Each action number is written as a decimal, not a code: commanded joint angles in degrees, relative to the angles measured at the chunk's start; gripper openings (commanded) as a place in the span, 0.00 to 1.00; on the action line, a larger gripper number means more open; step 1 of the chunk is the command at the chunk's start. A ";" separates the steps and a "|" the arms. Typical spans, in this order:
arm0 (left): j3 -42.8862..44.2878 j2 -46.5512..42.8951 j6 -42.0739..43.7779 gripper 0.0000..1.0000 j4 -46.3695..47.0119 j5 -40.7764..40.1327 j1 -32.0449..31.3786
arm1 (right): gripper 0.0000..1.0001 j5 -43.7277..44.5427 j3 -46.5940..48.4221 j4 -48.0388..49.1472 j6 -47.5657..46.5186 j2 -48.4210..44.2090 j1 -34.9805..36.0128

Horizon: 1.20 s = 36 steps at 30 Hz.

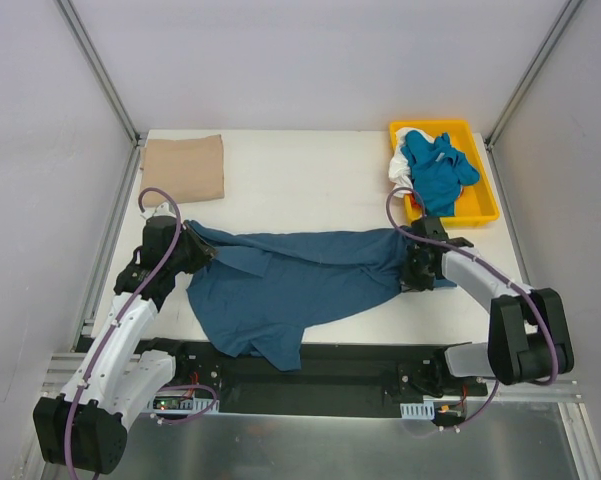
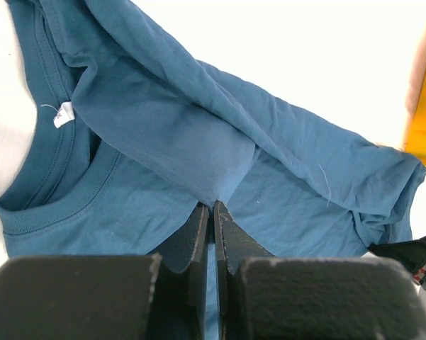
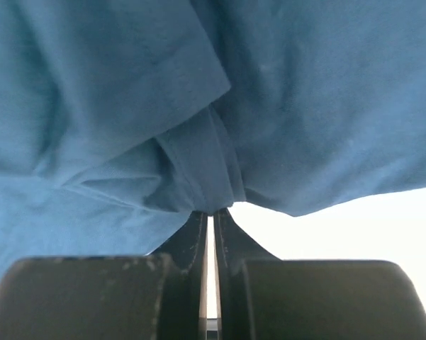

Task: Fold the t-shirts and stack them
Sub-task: Flatten out the tshirt

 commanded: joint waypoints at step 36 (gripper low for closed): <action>3.04 -0.07 3.31 0.00 -0.86 -3.61 -0.52 | 0.82 6.56 12.21 -9.73 -14.99 -7.14 3.99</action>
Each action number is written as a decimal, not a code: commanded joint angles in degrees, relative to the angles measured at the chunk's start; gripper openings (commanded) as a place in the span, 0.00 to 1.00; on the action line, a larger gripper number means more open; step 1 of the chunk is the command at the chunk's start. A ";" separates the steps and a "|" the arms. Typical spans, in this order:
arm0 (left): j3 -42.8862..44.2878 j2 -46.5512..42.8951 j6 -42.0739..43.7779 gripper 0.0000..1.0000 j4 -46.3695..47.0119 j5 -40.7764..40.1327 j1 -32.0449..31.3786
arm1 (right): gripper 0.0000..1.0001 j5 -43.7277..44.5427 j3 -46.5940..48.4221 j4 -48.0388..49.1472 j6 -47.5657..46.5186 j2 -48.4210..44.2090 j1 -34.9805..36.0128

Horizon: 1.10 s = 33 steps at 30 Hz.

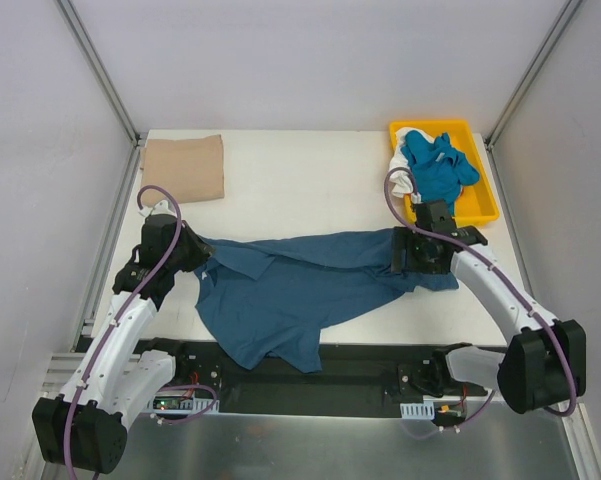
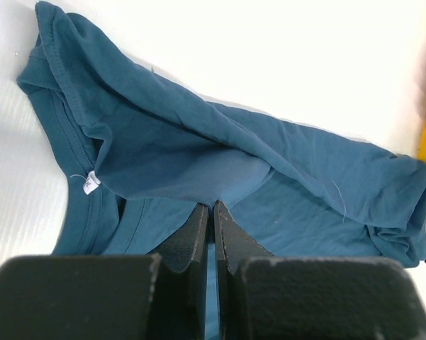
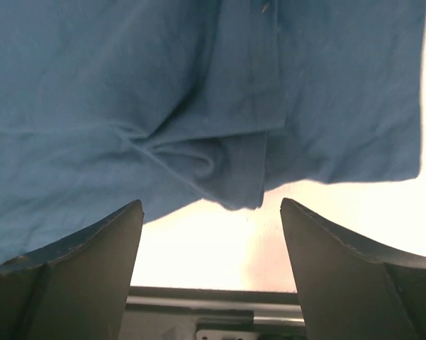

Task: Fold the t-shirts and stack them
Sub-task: Flatten out the tshirt

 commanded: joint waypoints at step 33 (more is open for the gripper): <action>3.22 -4.86 0.47 0.00 -1.85 -3.19 -0.52 | 0.01 -4.81 5.98 10.31 -0.65 10.15 0.76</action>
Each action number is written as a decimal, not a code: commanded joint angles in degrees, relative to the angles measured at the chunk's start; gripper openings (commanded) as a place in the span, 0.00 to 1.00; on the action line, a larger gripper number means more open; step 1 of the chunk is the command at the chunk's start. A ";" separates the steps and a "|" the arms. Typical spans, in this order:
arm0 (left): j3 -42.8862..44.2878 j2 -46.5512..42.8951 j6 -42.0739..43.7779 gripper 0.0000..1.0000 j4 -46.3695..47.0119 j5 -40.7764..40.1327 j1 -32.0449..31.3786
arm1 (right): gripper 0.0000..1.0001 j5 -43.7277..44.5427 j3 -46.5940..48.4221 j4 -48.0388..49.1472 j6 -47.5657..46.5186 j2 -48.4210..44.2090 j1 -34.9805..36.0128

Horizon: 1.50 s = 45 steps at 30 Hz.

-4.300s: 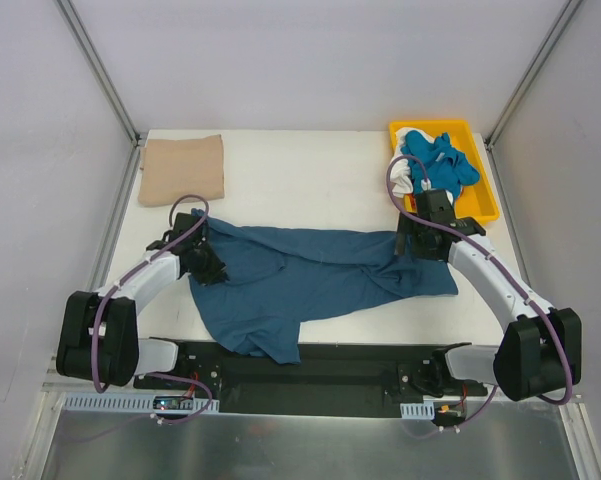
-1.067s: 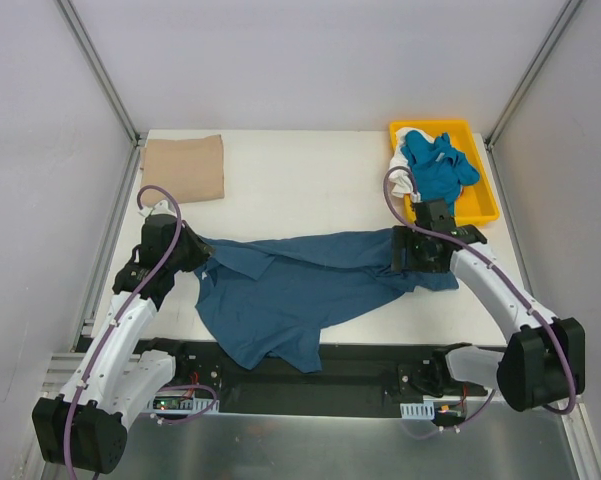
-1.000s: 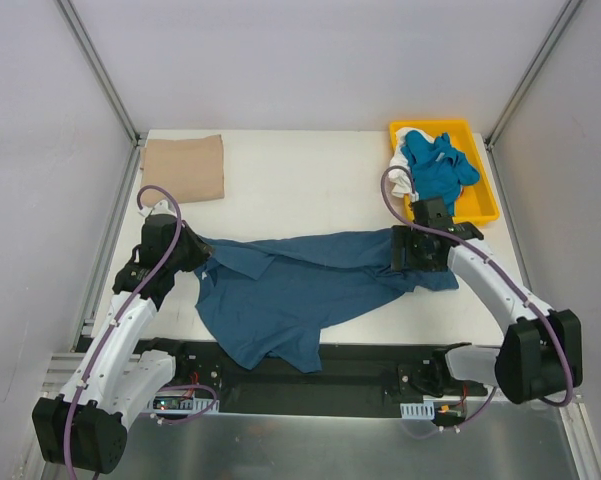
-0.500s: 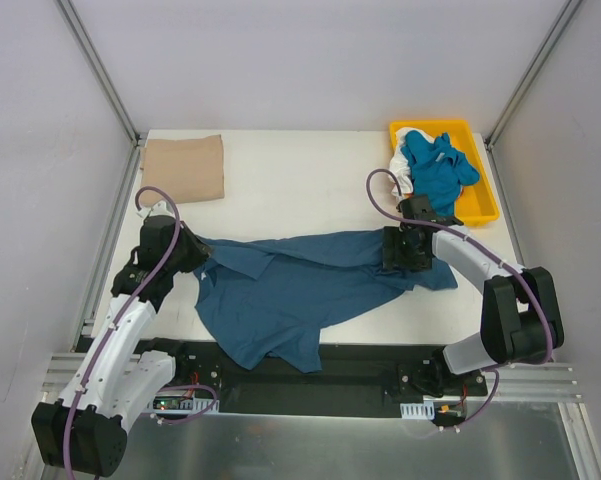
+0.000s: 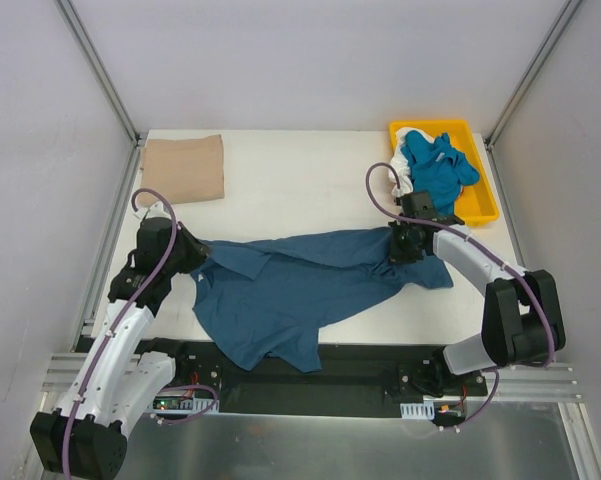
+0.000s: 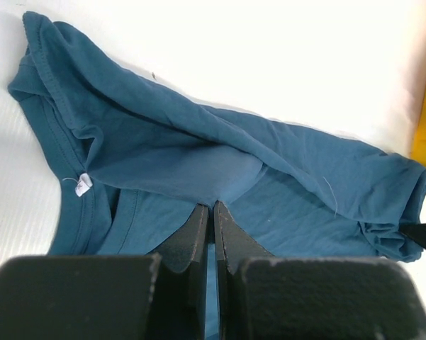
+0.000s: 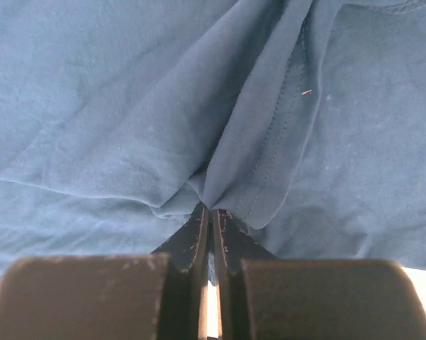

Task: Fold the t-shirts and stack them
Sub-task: Flatten out the tshirt

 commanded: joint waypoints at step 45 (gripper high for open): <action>94.01 43.37 30.36 0.00 5.65 -10.22 1.15 | 0.01 -3.67 71.38 -4.82 -5.75 -2.93 -3.30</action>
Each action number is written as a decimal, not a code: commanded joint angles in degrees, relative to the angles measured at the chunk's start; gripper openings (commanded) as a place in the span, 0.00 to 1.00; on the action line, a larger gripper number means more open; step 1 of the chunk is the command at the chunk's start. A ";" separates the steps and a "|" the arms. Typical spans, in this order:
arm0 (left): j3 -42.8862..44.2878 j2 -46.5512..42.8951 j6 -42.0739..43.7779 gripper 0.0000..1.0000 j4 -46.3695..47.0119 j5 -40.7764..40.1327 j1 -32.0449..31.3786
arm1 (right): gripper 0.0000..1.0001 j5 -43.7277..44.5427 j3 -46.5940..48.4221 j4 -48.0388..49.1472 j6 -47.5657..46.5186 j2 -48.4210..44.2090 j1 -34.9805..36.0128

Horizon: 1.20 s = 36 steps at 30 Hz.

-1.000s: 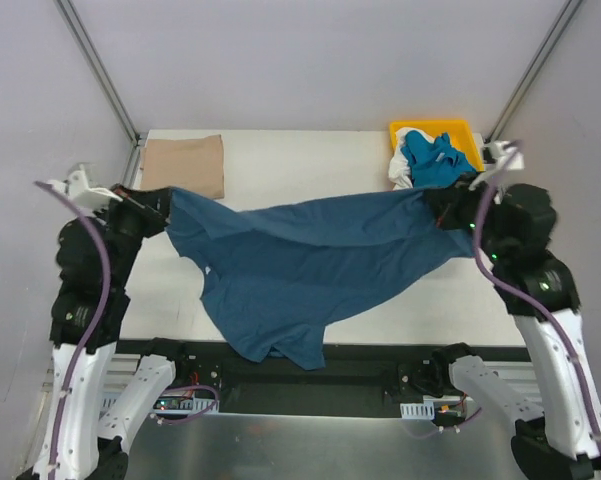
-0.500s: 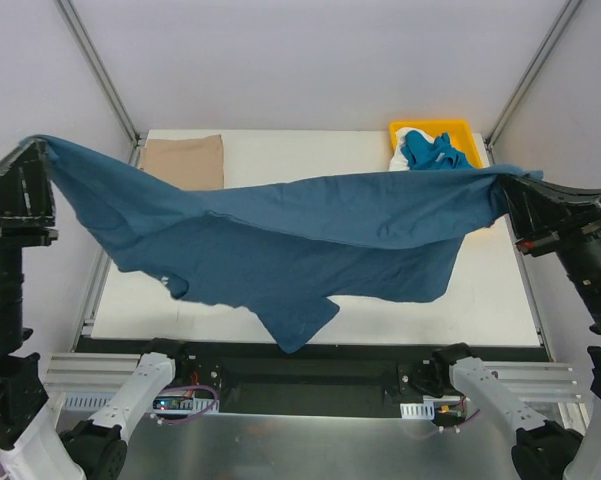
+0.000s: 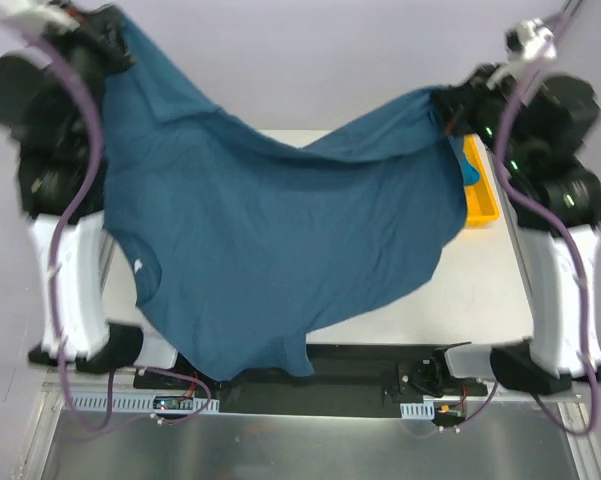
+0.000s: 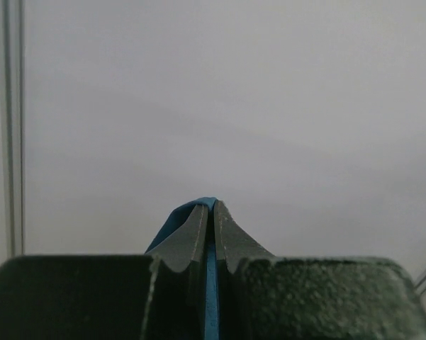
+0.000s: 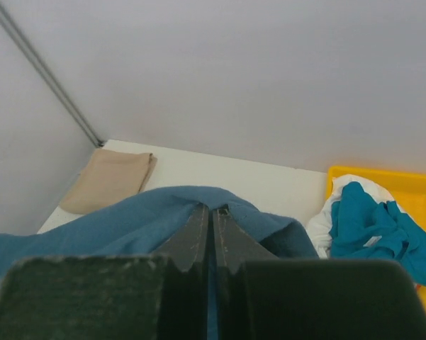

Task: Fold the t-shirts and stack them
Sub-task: Flatten out the tshirt

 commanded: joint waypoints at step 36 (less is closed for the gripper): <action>-94.09 -65.83 -50.65 0.13 -24.81 -14.90 3.44 | 0.41 -23.47 -63.14 -3.70 9.48 3.96 -4.74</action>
